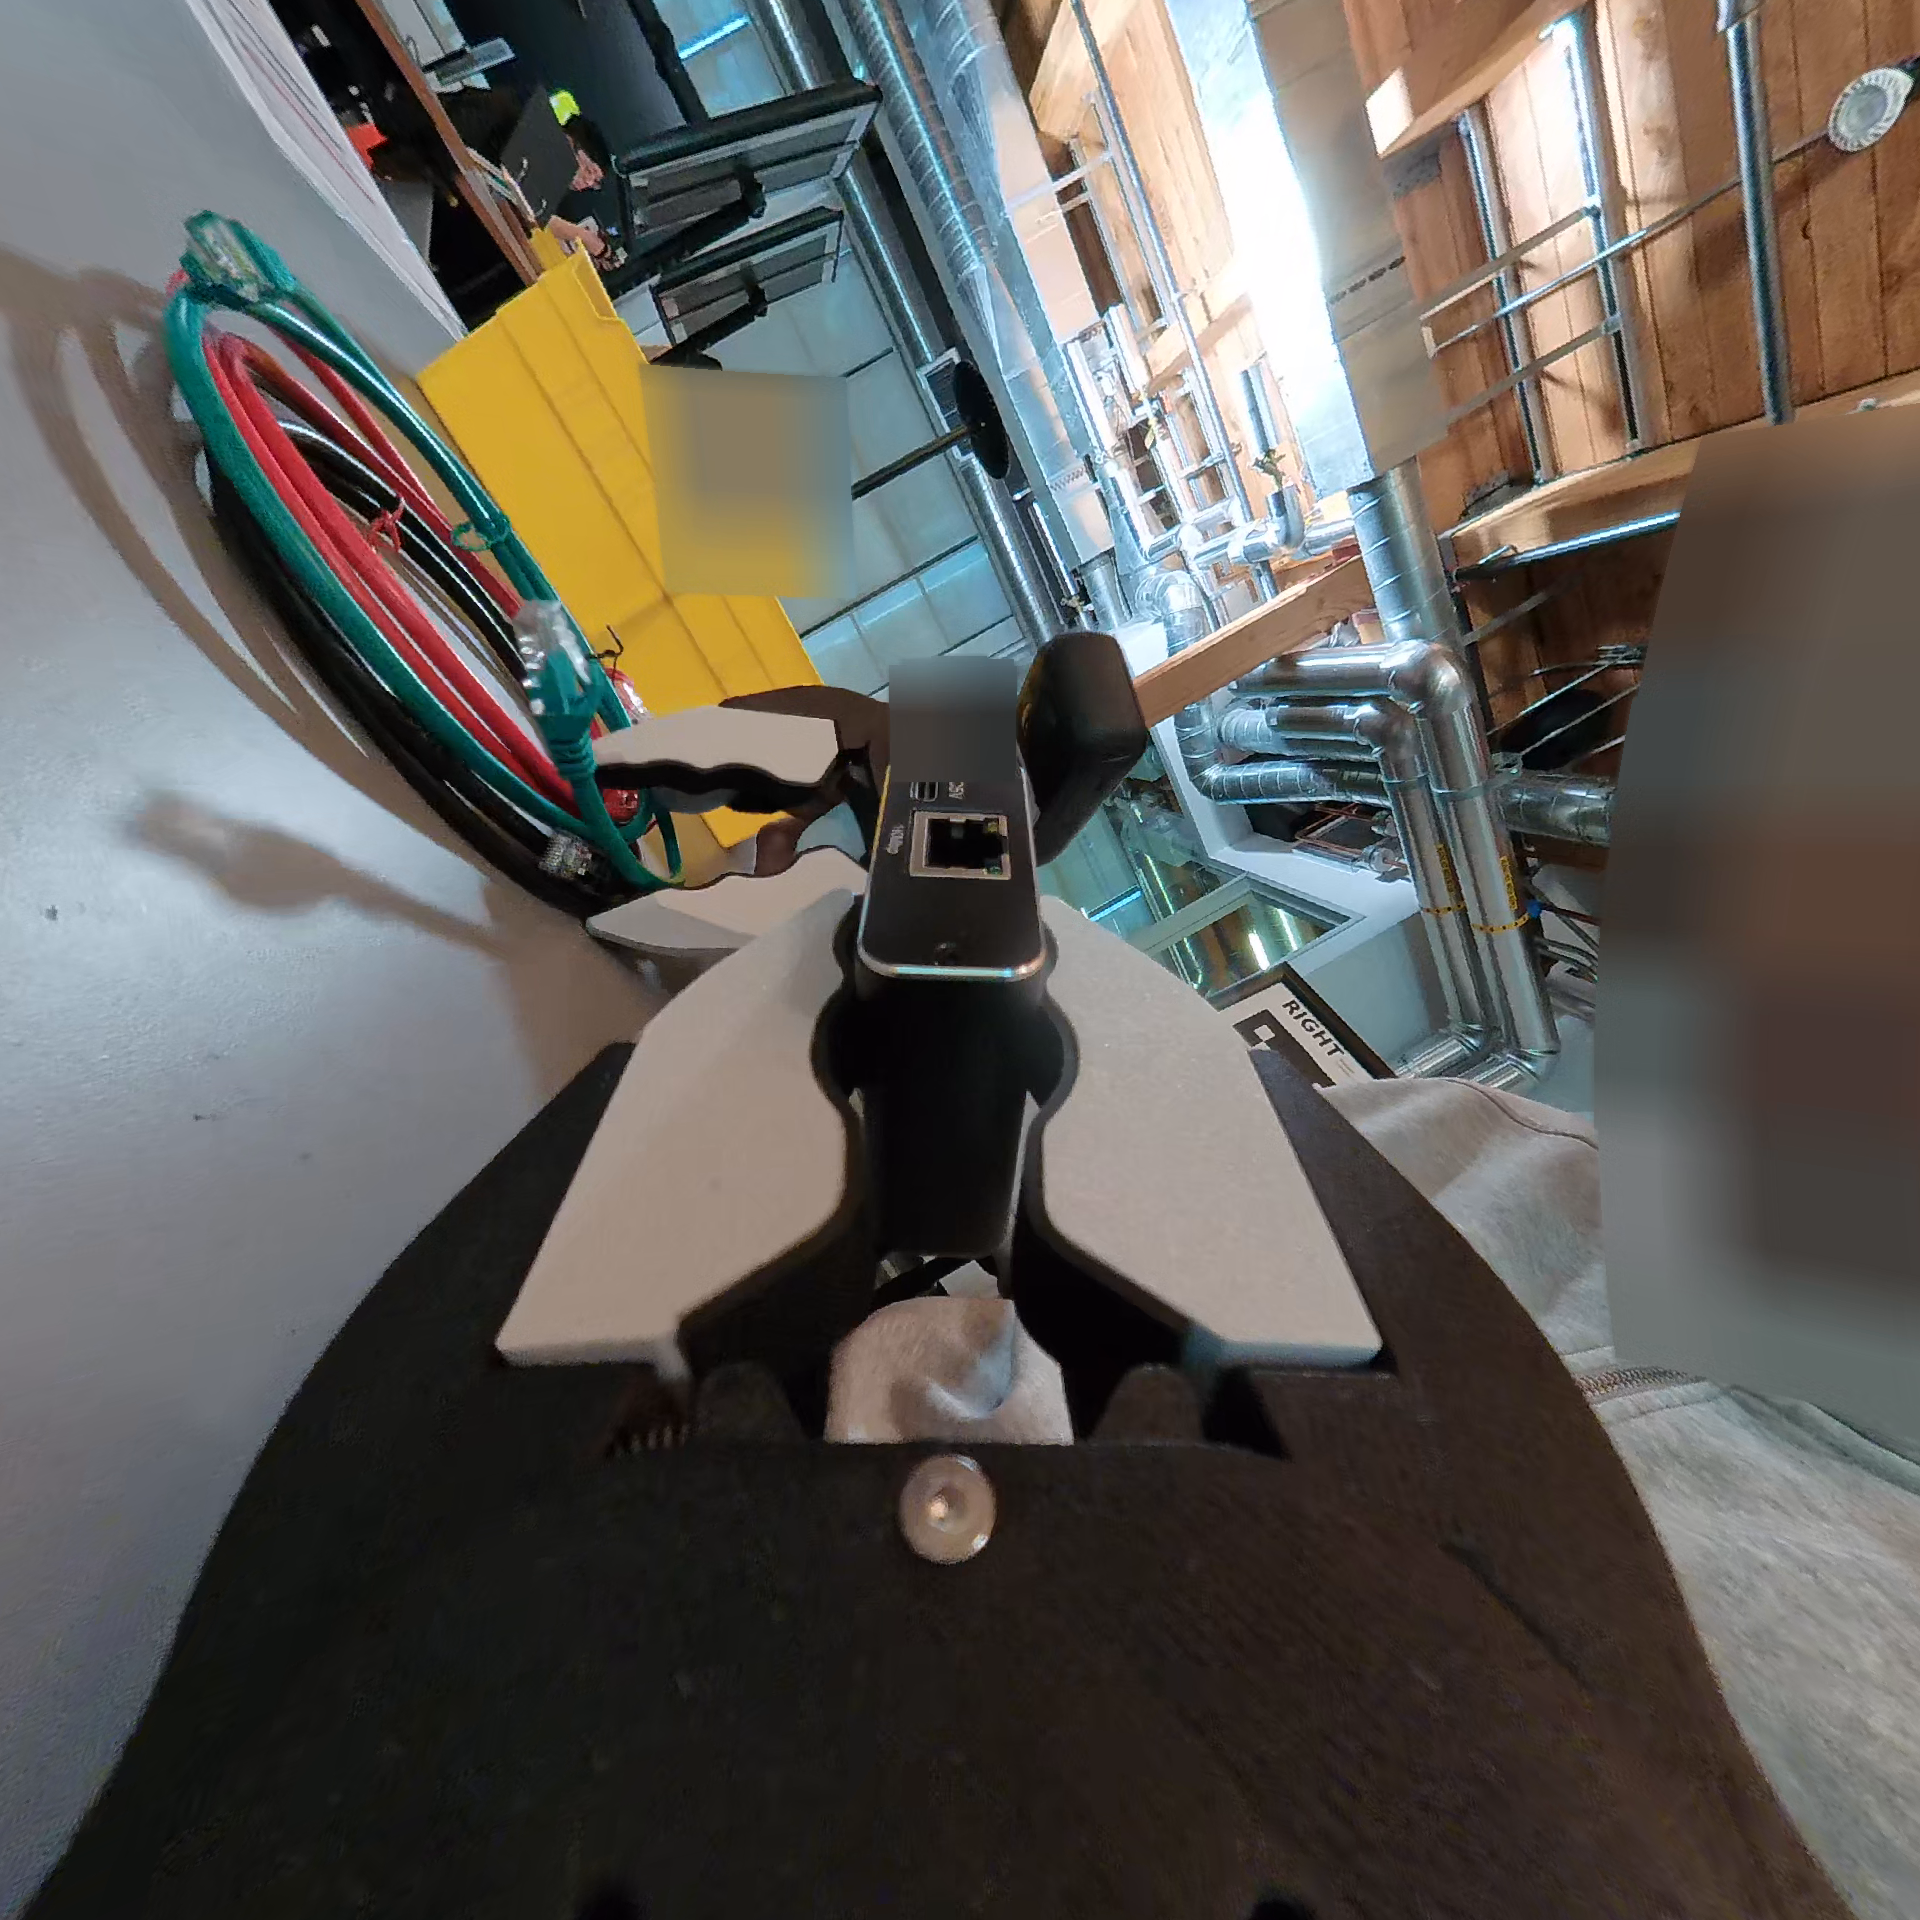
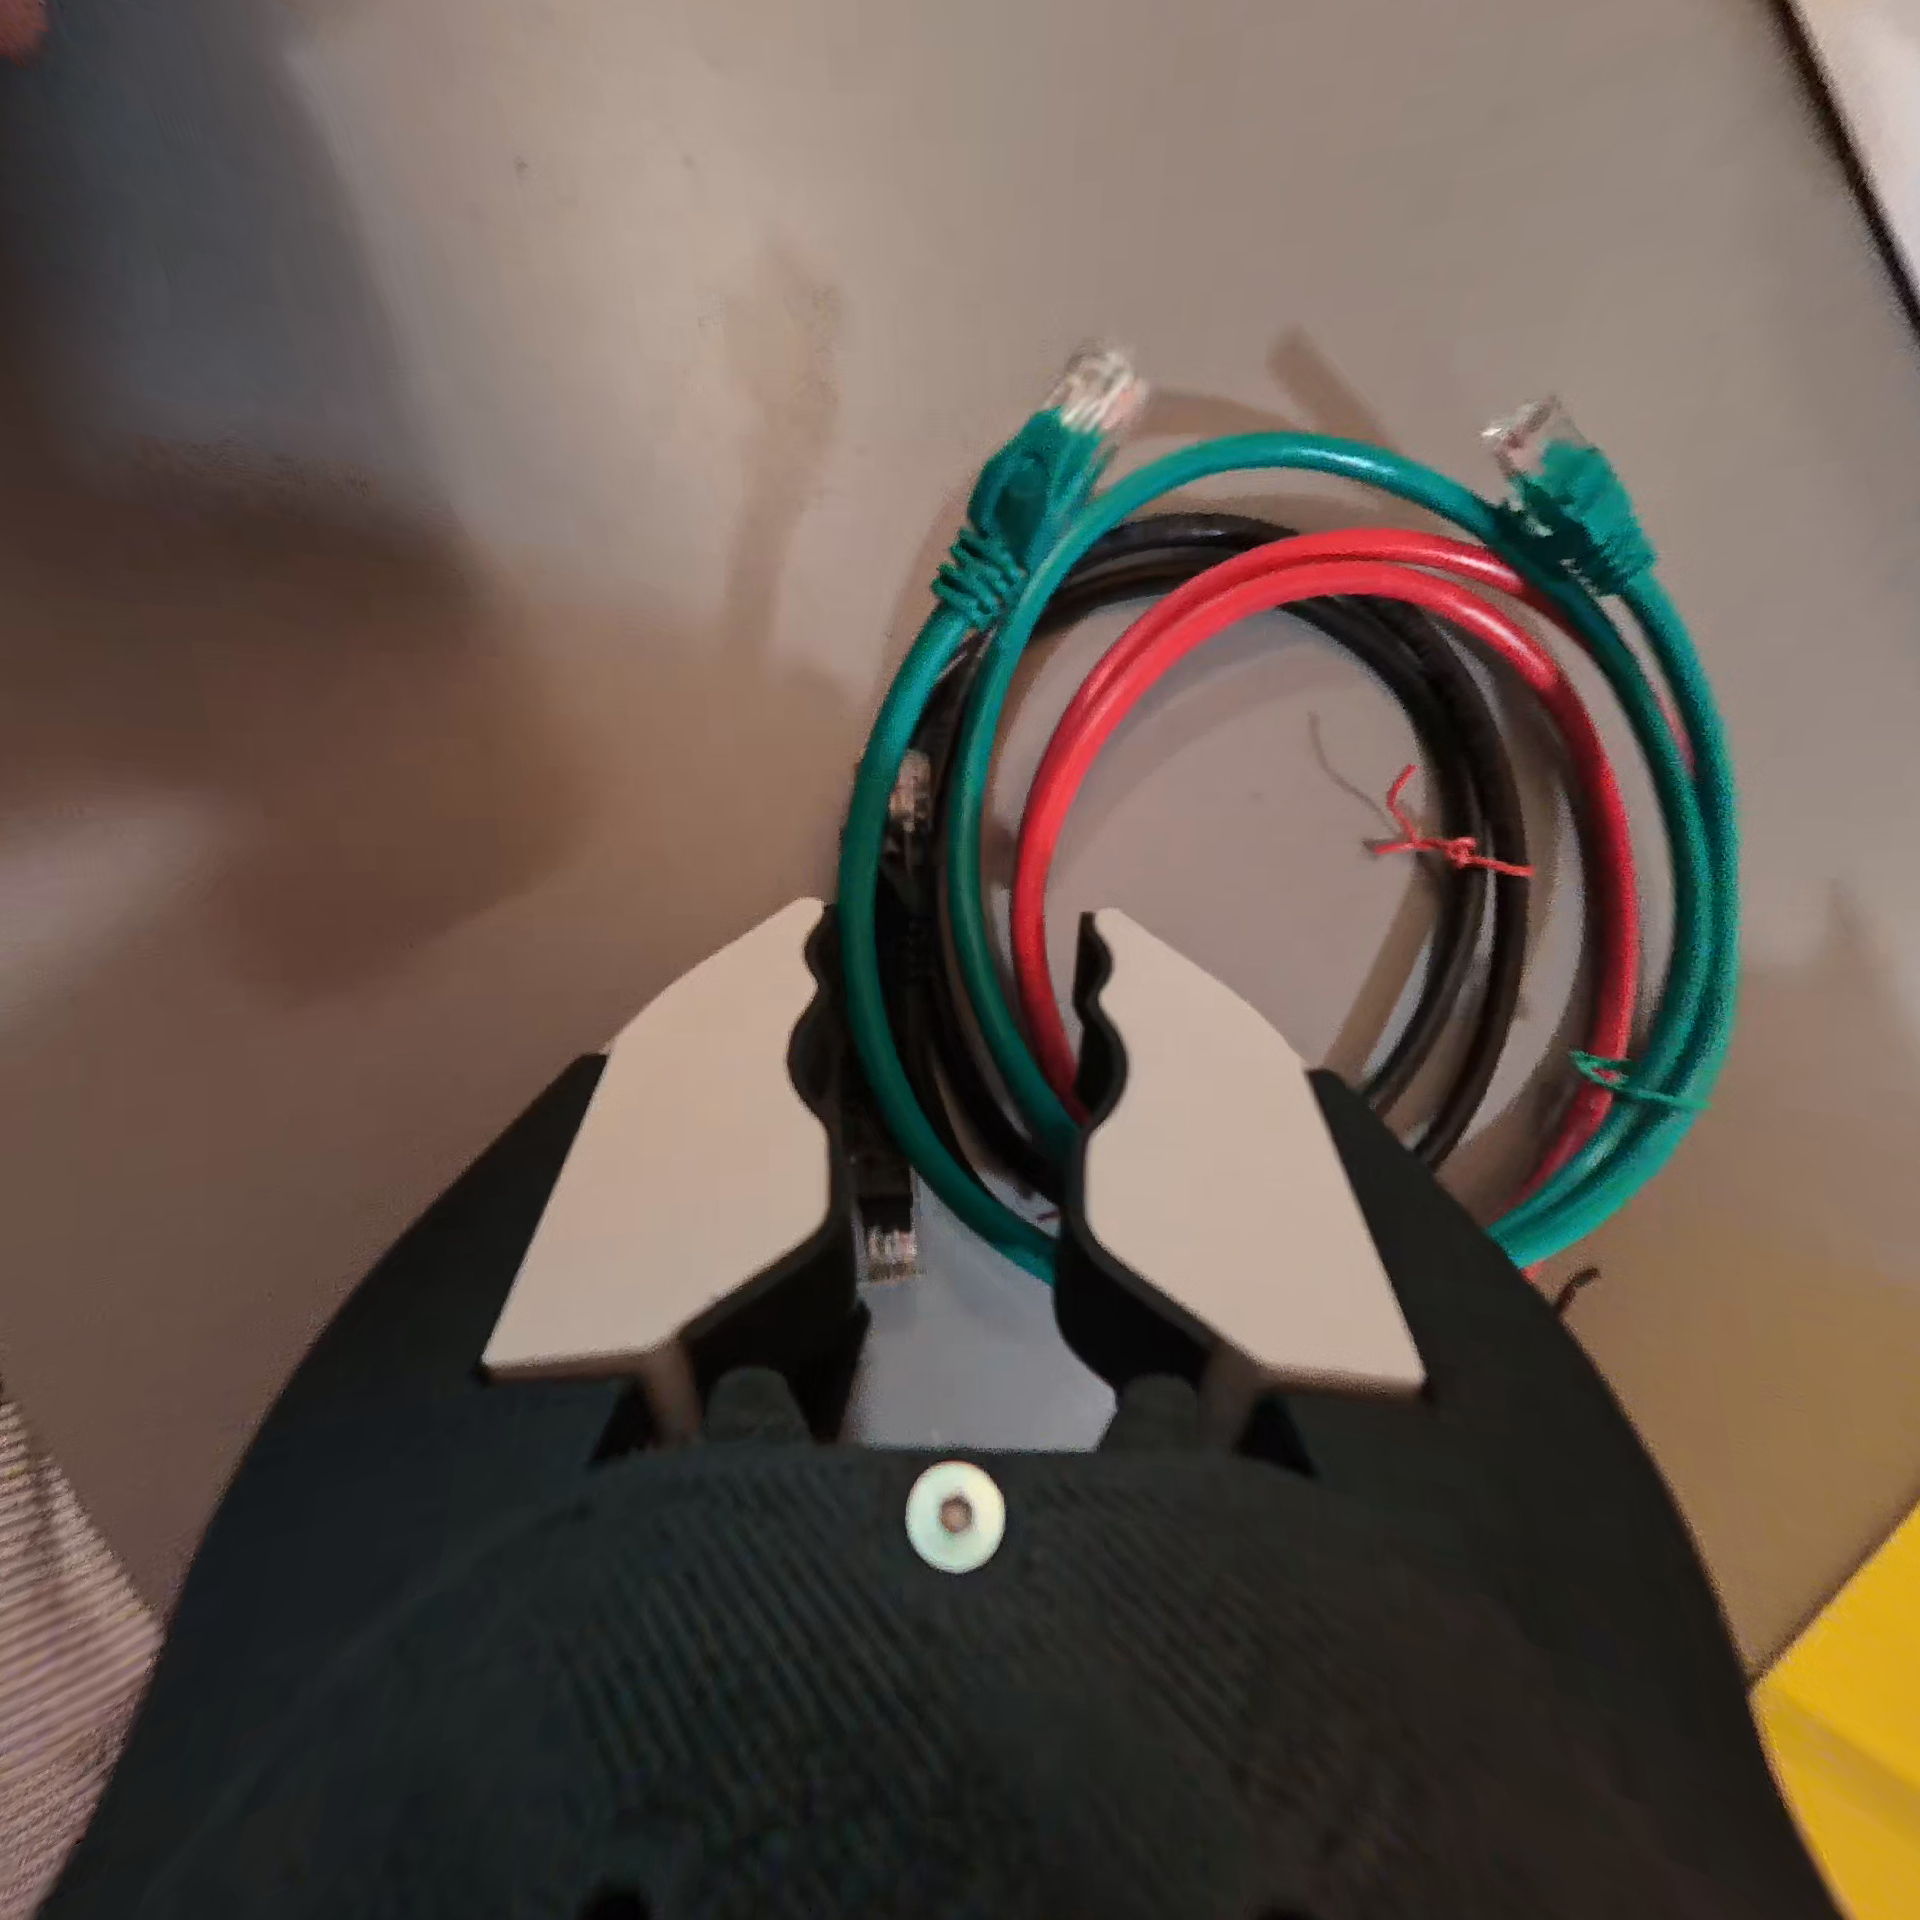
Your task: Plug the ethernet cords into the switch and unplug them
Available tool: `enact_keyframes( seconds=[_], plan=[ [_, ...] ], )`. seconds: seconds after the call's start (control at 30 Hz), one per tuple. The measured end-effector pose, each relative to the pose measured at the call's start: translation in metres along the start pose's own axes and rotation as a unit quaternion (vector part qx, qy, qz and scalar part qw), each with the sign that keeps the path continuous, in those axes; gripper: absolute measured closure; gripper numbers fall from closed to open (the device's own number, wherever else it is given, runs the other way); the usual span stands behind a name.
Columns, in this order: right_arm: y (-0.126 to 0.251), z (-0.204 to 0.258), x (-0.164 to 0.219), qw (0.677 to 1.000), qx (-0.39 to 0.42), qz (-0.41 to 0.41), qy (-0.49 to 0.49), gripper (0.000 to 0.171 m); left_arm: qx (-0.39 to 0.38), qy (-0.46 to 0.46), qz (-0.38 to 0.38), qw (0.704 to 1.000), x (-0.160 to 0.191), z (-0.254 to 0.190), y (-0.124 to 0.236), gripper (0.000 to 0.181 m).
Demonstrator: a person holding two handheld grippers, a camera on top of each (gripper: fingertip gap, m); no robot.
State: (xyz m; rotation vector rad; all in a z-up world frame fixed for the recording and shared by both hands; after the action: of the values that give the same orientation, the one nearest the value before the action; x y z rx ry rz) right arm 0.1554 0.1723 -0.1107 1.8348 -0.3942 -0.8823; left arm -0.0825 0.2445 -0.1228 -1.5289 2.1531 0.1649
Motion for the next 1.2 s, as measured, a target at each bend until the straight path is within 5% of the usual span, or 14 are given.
enact_keyframes(
  seconds=[0.23, 0.43, 0.6, 0.9, 1.2],
  plan=[
    [-0.002, -0.011, -0.010, 0.992, -0.096, 0.059, 0.050, 0.146, -0.006, -0.001, 0.003, 1.000, 0.002, 0.000, -0.002, 0.156],
    [0.014, -0.014, -0.010, 0.993, -0.065, -0.097, -0.013, 0.154, -0.009, -0.005, -0.001, 1.000, 0.000, -0.001, 0.002, 0.156],
    [0.067, -0.043, -0.002, 0.952, -0.053, -0.278, -0.117, 0.155, -0.004, -0.001, -0.005, 1.000, -0.001, -0.001, 0.004, 0.156],
    [0.205, -0.058, 0.053, 0.895, 0.172, -0.383, -0.153, 0.155, 0.009, 0.009, -0.006, 1.000, 0.000, 0.000, 0.003, 0.155],
    [0.259, -0.080, 0.146, 0.822, 0.280, -0.401, -0.291, 0.156, 0.004, 0.017, -0.005, 1.000, 0.002, 0.003, 0.000, 0.155]
  ],
)
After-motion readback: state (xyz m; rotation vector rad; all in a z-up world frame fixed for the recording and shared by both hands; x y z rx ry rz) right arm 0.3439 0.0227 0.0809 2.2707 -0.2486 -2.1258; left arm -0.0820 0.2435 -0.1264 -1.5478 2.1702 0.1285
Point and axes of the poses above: each gripper's, where its closed fingertips meet, y back along the fingers, x out of its underside, z = x × y across the jaws, the point moved 10 cm from there along y, back along the fingers, and after that the axes turned 12 degrees about z, right-handed, at the moved point
